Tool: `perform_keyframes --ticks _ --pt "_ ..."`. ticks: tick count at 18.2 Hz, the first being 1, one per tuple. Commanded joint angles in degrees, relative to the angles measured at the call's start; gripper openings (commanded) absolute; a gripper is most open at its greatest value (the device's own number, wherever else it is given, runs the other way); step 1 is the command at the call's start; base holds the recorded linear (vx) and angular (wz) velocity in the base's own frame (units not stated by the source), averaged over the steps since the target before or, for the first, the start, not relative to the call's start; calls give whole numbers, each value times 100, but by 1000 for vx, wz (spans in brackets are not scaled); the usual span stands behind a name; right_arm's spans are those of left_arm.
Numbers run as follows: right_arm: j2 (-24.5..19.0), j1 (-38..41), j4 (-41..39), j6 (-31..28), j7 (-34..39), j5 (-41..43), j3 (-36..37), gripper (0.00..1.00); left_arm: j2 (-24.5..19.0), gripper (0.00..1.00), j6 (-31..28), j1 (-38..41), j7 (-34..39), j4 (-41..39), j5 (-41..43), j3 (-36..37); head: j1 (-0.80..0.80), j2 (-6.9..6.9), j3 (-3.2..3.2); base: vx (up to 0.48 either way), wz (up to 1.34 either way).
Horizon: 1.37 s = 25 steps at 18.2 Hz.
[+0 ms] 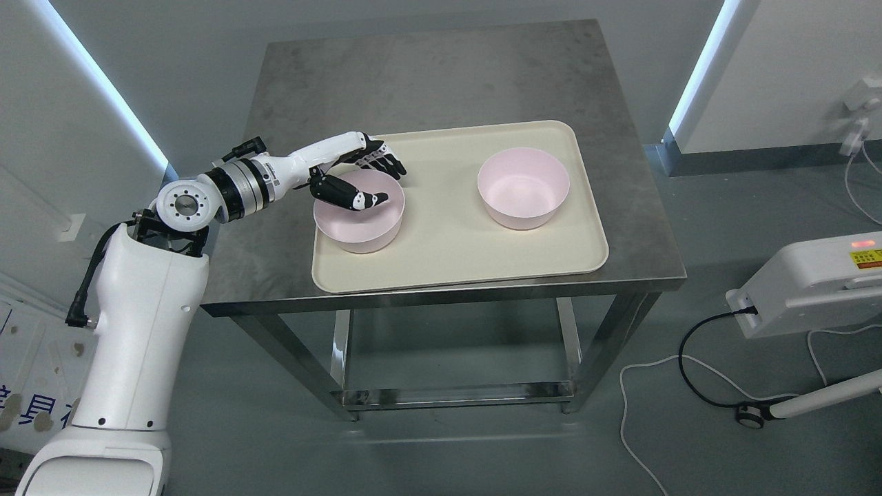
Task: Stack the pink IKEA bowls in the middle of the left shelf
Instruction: 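Grasp the rim of the nearer pink bowl with the left hand, then lift the pink bowl and lower it into the other pink bowl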
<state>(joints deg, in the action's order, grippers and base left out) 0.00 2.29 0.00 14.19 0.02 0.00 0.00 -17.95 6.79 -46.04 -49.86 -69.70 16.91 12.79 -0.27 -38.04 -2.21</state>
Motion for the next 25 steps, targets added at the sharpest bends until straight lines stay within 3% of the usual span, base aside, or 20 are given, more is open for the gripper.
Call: perform_keyframes --ticks 1,4,8,15,17,20,25 --pt "100 0 -100 -4 -2 9 26 100 230 11 243 -36 55 44 172 136 0 0 0 0 0" --pt "100 0 -100 -4 -2 9 26 100 414 1 322 -45 55 44 163 -48 0 0 0 0 0" --pt "100 0 -100 -4 -2 9 26 100 616 1 393 -378 20 9 137 -277 0 0 0 0 0" --pt "100 0 -100 -4 -2 9 26 100 1389 0 323 -1117 -7 9 189 -216 0 0 0 0 0" --pt "100 0 -100 -4 -2 9 26 100 1695 0 270 -1362 11 52 259 99 0 0 0 0 0" --pt "100 0 -100 -4 -2 9 26 100 1695 0 -28 -1486 90 79 251 1133 0 0 0 0 0" --pt "100 0 -100 -4 -2 9 26 100 1695 0 -55 -1531 993 684 128 2577 0 0 0 0 0"
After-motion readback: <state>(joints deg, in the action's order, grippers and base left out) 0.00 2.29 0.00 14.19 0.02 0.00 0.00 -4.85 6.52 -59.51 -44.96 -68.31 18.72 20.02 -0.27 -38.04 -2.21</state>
